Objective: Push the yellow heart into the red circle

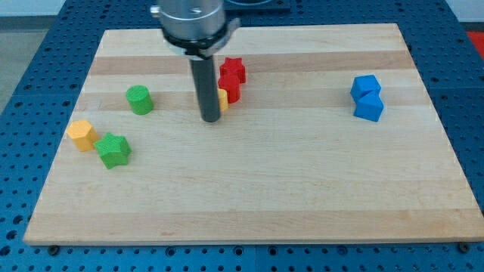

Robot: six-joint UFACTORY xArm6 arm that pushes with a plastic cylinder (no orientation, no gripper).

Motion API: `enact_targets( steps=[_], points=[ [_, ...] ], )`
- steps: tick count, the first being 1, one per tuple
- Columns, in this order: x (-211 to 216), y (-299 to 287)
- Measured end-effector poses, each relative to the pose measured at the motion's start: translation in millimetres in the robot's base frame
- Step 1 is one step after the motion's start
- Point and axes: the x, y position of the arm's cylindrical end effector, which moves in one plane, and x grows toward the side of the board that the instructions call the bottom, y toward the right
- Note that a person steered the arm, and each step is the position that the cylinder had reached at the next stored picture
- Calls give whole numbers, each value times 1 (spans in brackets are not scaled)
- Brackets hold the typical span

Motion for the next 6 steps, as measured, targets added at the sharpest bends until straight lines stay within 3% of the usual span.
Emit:
enact_targets(
  steps=[3,6],
  points=[
    [-5,-81],
    [-13,-45]
  ],
)
